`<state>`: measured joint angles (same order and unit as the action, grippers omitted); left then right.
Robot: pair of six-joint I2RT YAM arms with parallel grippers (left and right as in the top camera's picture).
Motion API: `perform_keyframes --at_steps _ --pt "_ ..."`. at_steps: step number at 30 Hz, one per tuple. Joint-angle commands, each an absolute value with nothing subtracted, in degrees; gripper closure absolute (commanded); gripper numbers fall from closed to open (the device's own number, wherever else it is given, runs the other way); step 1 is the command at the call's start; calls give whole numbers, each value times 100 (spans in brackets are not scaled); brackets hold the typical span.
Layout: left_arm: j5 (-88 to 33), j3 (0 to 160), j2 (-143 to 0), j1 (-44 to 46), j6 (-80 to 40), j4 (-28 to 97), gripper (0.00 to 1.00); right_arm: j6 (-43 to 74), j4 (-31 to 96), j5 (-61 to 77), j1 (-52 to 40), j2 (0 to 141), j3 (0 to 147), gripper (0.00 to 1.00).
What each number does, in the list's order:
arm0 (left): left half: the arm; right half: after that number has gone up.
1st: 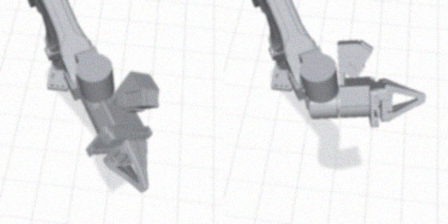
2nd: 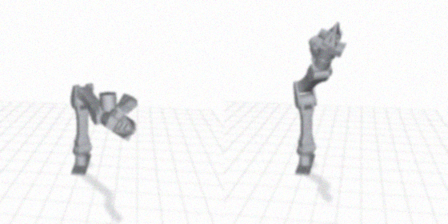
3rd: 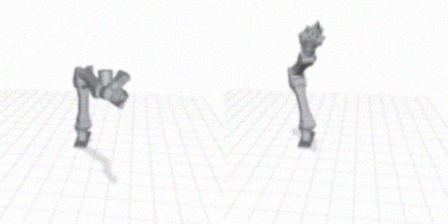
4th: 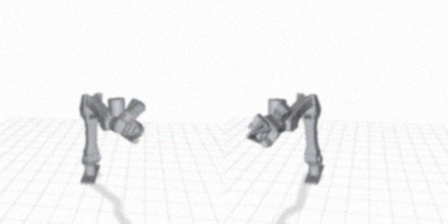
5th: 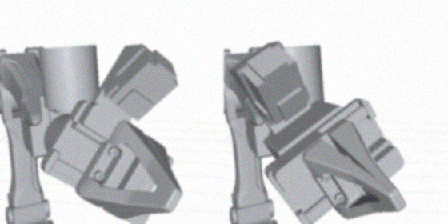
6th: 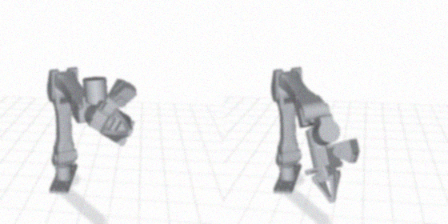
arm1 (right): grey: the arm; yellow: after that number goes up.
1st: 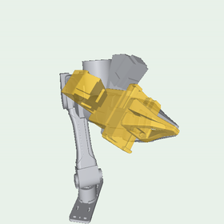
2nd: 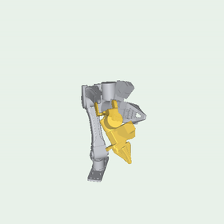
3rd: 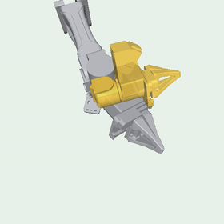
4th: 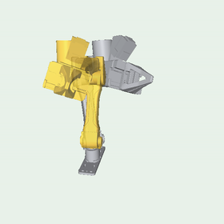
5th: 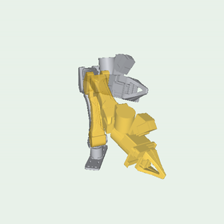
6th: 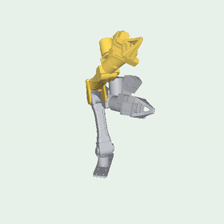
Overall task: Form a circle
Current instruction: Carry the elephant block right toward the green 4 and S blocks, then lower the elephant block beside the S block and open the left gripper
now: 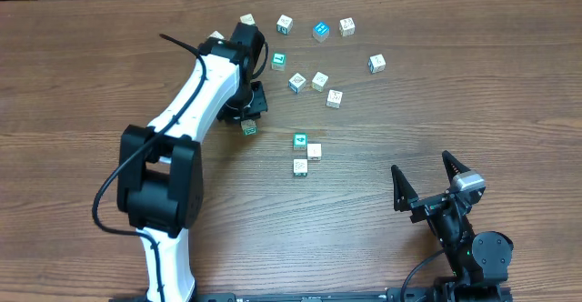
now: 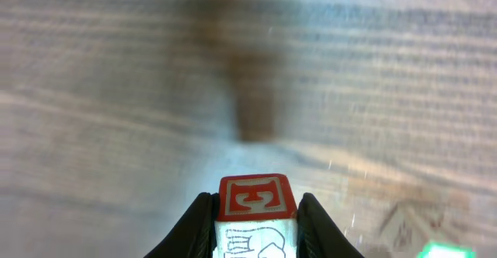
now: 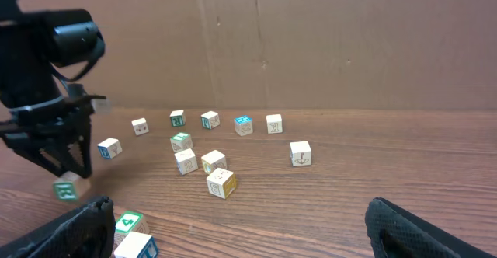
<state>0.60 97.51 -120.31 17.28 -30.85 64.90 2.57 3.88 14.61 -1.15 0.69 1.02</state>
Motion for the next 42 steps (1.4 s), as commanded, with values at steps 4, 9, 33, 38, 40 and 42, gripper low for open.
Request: perform_keyframes --at_steps 4,9,33,38,40,42 --pt "-134 9854 -11762 1772 -2851 7032 82 228 355 1417 -99 16 45 0" --pt "-346 9852 -11762 1774 -2696 7336 82 231 355 1417 -99 16 45 0" --pt "-67 8892 -11764 2565 -3197 6519 77 228 355 1417 -99 16 45 0" --pt "-67 8774 -11764 2565 -3194 6222 77 231 355 1417 -99 16 45 0" --pt "-73 8774 -11764 2567 -3194 6145 77 231 355 1417 -99 16 45 0" --pt "-108 8774 -11764 2574 -3194 6097 77 231 355 1417 -99 16 45 0"
